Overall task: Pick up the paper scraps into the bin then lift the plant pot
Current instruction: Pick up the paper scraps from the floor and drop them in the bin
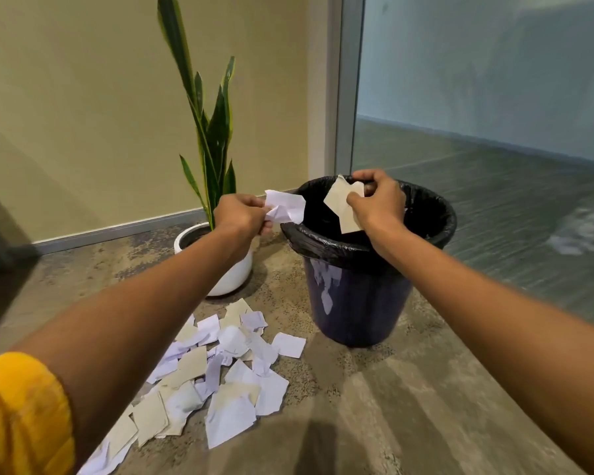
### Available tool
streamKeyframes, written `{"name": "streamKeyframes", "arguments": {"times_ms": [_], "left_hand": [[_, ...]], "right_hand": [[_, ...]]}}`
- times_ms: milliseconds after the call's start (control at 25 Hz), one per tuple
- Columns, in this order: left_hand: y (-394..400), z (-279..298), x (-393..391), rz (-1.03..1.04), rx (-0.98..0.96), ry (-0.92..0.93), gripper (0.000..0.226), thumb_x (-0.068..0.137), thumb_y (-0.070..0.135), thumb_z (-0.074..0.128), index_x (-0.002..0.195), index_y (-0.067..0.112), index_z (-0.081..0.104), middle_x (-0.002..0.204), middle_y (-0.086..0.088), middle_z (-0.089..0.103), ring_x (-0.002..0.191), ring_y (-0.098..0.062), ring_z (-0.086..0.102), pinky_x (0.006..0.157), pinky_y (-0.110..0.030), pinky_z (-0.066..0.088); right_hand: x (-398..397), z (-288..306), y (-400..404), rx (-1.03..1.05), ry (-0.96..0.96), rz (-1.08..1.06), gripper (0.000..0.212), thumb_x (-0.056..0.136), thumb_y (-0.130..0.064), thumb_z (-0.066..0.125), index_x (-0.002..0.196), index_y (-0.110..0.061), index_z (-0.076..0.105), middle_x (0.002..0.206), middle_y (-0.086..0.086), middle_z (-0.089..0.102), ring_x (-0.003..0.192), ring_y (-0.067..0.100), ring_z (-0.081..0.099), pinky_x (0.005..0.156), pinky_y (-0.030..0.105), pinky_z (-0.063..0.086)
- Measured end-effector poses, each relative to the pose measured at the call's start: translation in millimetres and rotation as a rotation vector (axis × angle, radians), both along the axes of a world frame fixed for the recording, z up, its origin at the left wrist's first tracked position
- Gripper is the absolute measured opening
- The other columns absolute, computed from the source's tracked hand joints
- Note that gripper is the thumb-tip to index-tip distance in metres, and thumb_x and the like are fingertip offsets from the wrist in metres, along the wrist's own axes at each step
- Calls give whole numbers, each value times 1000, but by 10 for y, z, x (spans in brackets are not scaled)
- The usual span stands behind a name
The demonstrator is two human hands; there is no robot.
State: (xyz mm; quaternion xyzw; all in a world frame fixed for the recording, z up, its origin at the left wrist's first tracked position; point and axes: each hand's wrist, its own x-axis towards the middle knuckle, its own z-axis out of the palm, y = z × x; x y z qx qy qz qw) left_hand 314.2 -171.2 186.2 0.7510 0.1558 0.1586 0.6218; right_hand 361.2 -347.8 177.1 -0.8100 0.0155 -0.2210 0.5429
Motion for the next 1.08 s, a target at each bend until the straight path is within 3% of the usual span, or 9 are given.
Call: {"name": "streamKeyframes", "arguments": {"times_ms": [80, 240, 440, 520, 680, 840, 1000, 1080], "left_hand": [[-165, 30, 63, -9, -8, -7, 20, 88, -1, 57, 71, 9, 53, 69, -9, 55, 44, -12, 50, 36, -13, 44], [-430, 67, 170, -40, -67, -9, 22, 87, 5, 61, 68, 9, 52, 67, -7, 57, 26, -3, 49, 39, -14, 49], [-579, 47, 217, -86, -150, -15, 22, 87, 10, 63, 71, 9, 49, 70, -11, 57, 51, -15, 61, 68, -28, 59], [-577, 46, 205, -90, -117, -13, 21, 87, 6, 62, 70, 9, 52, 70, -10, 57, 57, -17, 60, 71, -30, 59], [-317, -55, 86, -77, 99, -15, 9, 89, 7, 59, 80, 7, 59, 71, -9, 61, 59, -17, 61, 65, -32, 61], [223, -420, -112, -64, 386, 91, 8, 88, 8, 60, 91, 1, 63, 79, -16, 65, 64, -24, 65, 63, -35, 59], [629, -857, -337, -160, 571, 289, 5, 83, 5, 65, 86, 1, 68, 84, -21, 70, 69, -29, 69, 59, -35, 61], [764, -1084, -426, -307, 680, 393, 8, 80, 4, 68, 88, 4, 69, 89, -20, 71, 64, -24, 64, 51, -22, 57]], "right_hand": [[44, -103, -106, -34, 53, -26, 35, 77, -7, 62, 106, -24, 65, 73, -11, 50, 105, 26, 59, 89, 40, 51], [98, -115, -171, -38, 77, -29, 31, 76, -7, 66, 101, -25, 65, 68, -11, 54, 99, 22, 63, 88, 36, 52], [63, -96, -139, -40, 41, 3, 26, 78, -7, 64, 94, -26, 68, 66, -11, 55, 86, 15, 64, 86, 30, 52], [20, -76, -83, -52, 1, 18, 26, 80, -6, 58, 93, -27, 68, 66, -11, 56, 83, 14, 62, 84, 30, 53], [-143, -63, 179, -121, -162, 116, 24, 83, -6, 54, 98, -20, 68, 78, -6, 61, 76, 14, 58, 76, 27, 49], [-450, -216, 588, -243, -288, 438, 21, 86, -4, 56, 100, -15, 66, 90, -4, 61, 70, 1, 49, 67, 17, 43], [-672, -747, 936, -471, -208, 725, 18, 81, -6, 62, 94, -17, 68, 85, -2, 60, 75, 13, 53, 69, 28, 47], [-702, -1107, 996, -660, -68, 834, 21, 80, -10, 64, 100, -16, 67, 90, 2, 62, 79, 18, 56, 71, 33, 49]]}}
